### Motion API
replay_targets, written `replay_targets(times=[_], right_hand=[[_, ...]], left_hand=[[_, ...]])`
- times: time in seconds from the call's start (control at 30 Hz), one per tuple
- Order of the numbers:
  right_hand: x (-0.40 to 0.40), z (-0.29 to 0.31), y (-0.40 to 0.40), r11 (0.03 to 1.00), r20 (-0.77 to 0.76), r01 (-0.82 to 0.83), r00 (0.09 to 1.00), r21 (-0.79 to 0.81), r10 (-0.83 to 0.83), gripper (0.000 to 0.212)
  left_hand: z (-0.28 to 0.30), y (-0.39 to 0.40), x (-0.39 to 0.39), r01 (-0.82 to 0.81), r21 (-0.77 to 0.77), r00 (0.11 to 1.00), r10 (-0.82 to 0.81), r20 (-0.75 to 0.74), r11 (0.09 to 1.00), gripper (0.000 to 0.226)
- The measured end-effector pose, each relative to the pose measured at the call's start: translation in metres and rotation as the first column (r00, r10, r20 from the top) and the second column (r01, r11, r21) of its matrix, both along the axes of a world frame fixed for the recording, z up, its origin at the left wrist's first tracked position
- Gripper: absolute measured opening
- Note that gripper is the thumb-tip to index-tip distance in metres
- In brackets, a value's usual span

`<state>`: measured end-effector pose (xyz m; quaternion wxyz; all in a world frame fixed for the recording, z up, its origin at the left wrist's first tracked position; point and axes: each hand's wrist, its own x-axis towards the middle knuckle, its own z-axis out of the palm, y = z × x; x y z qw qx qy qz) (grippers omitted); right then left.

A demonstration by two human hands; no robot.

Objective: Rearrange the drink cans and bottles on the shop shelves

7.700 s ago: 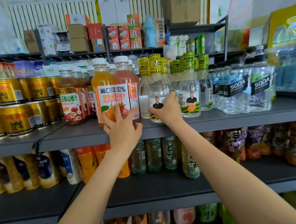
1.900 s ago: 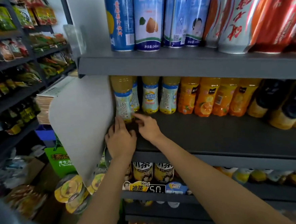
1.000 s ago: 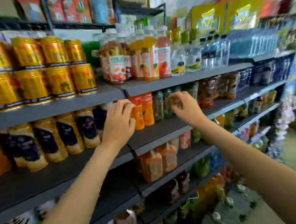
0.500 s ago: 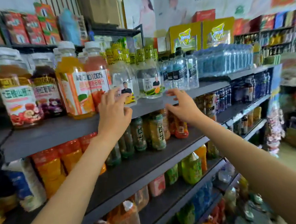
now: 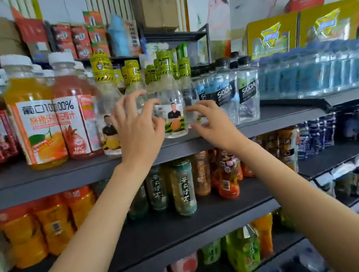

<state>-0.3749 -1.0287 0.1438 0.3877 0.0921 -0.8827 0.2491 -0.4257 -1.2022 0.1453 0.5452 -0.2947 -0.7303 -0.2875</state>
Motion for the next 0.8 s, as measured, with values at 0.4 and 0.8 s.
replay_targets(times=[0.4,0.8], right_hand=[[0.028,0.01,0.248,0.984,-0.1,-0.007,0.995,-0.179,-0.011,0.049],[-0.088,0.045,0.277,0.879,0.223,-0.098,0.949,-0.467,0.224,0.094]], left_hand=[[-0.011,0.234,0.037,-0.06,0.02,0.995,0.059,0.081,0.998,0.058],[-0.02,0.274,0.022,-0.371,-0.169,0.926,0.376,0.0,0.913,0.059]])
